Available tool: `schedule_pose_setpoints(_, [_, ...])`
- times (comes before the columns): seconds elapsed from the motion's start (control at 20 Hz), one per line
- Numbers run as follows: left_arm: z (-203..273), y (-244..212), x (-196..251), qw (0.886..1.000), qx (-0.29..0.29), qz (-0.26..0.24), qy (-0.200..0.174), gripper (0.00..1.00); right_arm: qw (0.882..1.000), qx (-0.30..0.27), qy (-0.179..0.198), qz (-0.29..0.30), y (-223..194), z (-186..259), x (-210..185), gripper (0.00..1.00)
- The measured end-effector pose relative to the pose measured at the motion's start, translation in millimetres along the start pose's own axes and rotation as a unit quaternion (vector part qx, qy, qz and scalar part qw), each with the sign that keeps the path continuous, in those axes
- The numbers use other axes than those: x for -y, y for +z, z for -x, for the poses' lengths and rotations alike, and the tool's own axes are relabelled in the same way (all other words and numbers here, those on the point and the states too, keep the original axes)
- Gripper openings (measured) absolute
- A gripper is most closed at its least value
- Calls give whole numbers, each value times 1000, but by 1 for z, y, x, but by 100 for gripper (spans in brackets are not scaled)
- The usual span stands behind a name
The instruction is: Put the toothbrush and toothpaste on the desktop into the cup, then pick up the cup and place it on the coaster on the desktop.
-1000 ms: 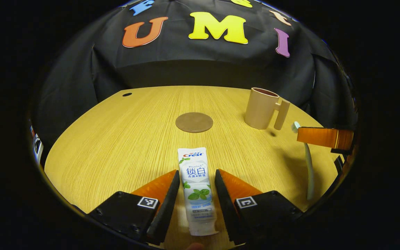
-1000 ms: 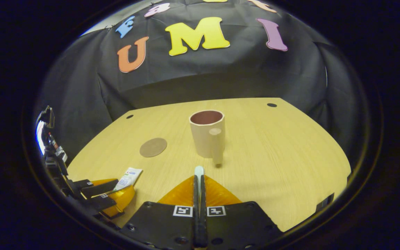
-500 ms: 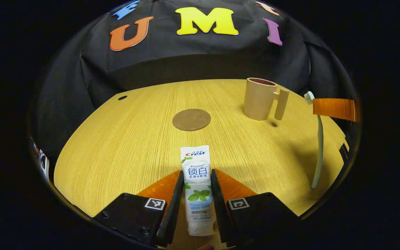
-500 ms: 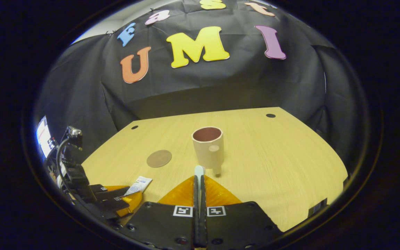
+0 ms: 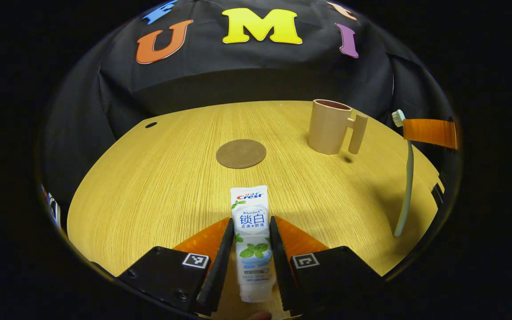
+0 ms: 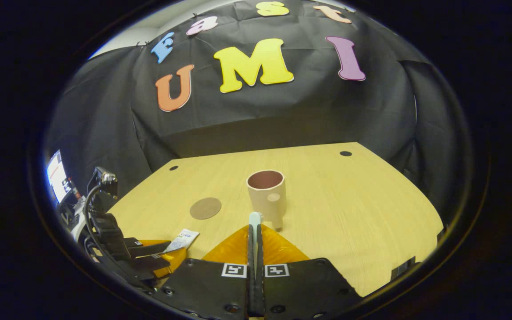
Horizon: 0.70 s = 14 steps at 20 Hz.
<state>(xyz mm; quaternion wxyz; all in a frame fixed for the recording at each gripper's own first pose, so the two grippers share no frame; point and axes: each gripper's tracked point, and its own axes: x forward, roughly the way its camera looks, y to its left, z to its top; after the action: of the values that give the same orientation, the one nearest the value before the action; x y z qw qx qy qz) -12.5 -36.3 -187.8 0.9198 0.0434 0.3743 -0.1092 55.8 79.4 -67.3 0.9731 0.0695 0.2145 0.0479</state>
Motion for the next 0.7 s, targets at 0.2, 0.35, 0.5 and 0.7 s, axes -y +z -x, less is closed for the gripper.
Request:
schedule_pose_setpoints(0.2, [-1, 0, 0, 1000, -7, -4, 1, 54, 1000, 4, 1, 1, 4, 1, 1, 0])
schedule_pose_setpoints(0.35, [0, 1, -1, 1000, -7, -7, 4, 55, 1000, 3, 3, -3, 3, 0, 3, 0])
schedule_pose_setpoints(0.5, [0, 2, -3, 1000, -5, -3, 8, 60, 1000, 2, 5, -3, 3, -1, 3, 0])
schedule_pose_setpoints(0.7, [0, 0, 3, 1000, -14, 11, -5, 76, 1000, 2, 6, -4, 3, -2, 5, 0])
